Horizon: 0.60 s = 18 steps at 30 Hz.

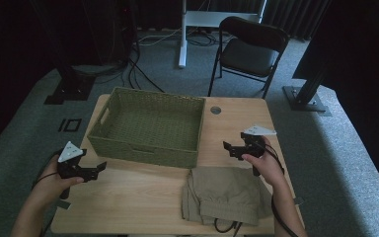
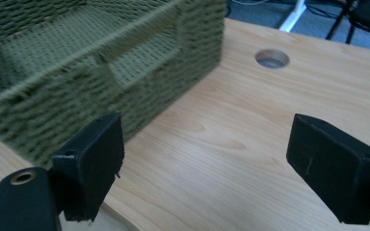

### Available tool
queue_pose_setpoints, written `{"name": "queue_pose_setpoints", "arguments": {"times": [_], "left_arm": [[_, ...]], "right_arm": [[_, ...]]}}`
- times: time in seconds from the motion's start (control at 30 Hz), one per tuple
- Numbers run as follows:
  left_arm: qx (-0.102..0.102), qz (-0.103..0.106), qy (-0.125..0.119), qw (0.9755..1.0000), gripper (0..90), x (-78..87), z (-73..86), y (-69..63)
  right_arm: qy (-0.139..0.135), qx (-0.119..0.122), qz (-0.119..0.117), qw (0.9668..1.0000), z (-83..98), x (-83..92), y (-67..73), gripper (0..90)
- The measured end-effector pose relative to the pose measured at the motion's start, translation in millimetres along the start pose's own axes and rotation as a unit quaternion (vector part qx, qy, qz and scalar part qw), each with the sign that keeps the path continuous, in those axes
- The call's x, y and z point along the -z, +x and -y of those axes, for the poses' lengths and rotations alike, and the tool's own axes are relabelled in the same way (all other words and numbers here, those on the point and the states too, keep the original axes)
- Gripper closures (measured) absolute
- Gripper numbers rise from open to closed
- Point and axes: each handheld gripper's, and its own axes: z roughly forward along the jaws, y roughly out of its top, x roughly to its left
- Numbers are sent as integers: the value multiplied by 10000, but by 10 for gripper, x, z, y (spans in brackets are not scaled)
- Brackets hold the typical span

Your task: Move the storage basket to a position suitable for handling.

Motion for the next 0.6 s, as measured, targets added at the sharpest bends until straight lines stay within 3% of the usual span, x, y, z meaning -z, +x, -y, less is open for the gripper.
{"name": "queue_pose_setpoints", "arguments": {"times": [0.33,0.5,0.6], "left_arm": [[212,-7,-222,9995,83,14,-150,111],[168,-46,-307,9994,83,-38,-260,177],[272,-91,-373,9989,83,-85,-323,243]], "right_arm": [[-143,93,-257,9995,-187,-56,228,130],[-149,126,-353,9992,-259,-116,333,130],[-169,150,-395,9990,-306,-152,394,130]]}}
